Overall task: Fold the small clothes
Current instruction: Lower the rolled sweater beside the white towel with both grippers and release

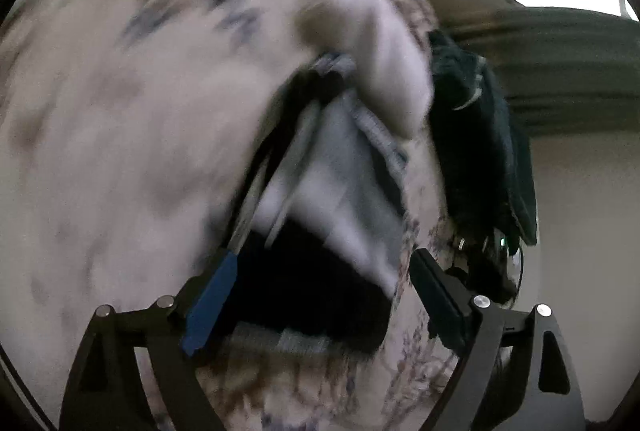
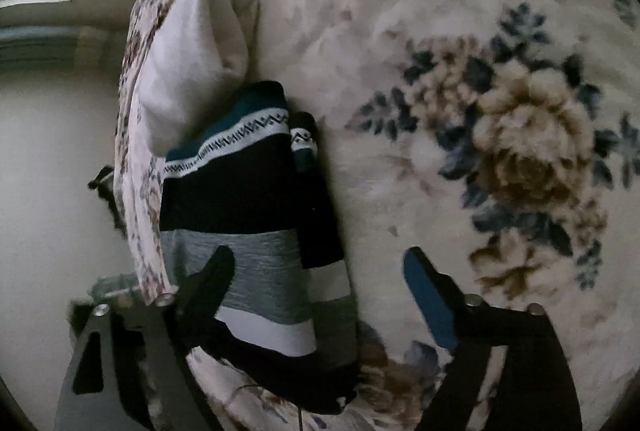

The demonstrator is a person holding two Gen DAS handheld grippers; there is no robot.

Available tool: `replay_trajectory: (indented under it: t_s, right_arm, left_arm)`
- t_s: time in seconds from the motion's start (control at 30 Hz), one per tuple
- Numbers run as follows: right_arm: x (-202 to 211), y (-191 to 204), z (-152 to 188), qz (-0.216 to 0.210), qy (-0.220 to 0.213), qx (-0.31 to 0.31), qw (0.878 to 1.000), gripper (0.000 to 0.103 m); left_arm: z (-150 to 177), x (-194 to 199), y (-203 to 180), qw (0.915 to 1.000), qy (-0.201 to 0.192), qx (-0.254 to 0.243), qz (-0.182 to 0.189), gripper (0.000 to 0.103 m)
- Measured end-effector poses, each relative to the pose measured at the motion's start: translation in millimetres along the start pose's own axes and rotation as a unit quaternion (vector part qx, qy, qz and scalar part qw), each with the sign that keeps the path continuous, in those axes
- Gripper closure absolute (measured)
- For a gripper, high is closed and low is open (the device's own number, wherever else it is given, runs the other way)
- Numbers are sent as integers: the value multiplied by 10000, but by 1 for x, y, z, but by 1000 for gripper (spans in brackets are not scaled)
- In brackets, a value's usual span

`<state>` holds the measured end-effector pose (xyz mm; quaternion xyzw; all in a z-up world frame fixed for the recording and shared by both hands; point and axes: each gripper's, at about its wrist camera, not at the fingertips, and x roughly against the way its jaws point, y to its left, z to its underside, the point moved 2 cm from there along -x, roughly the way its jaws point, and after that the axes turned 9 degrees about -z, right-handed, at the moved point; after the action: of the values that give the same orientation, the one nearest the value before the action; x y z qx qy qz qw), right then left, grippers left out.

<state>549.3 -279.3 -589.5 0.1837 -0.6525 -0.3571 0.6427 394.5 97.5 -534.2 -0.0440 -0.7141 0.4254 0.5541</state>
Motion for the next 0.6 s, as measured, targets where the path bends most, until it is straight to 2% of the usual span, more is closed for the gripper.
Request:
replay_trajectory:
  t_s: [0.07, 0.17, 0.27, 0.33, 0.4, 0.43, 0.5, 0.6]
  right_arm:
    - [-10, -9, -10, -195, 173, -37, 9997, 10]
    - [-32, -18, -24, -563, 447, -80, 9974, 9]
    - [-64, -25, -36, -1001, 827, -148, 9914, 9]
    - [-85, -28, -42, -1228, 1066, -122, 9866, 9]
    - [-100, -31, -46, -1291, 1208, -89, 9842, 4]
    - [-105, -31, -47, -1337, 1260, -62, 9830, 0]
    - [-110, -29, -50, -1502, 1347, -13, 9794, 0]
    - [-114, -28, -52, -1735, 1459, 13, 9740, 0]
  left_arm:
    - [30, 1, 22, 9990, -40, 443, 86, 15]
    - [64, -7, 31, 9956, -219, 837, 361, 15]
    - [83, -40, 31, 9929, -192, 949, 691, 15]
    - [87, -67, 32, 9911, -90, 1040, 825, 15]
    - [87, -89, 31, 9896, -150, 1119, 892, 15]
    - [85, -95, 30, 9902, -211, 1092, 843, 15]
    - [77, -100, 26, 9891, -423, 1097, 882, 14]
    - [64, -101, 23, 9838, -644, 1352, 983, 14]
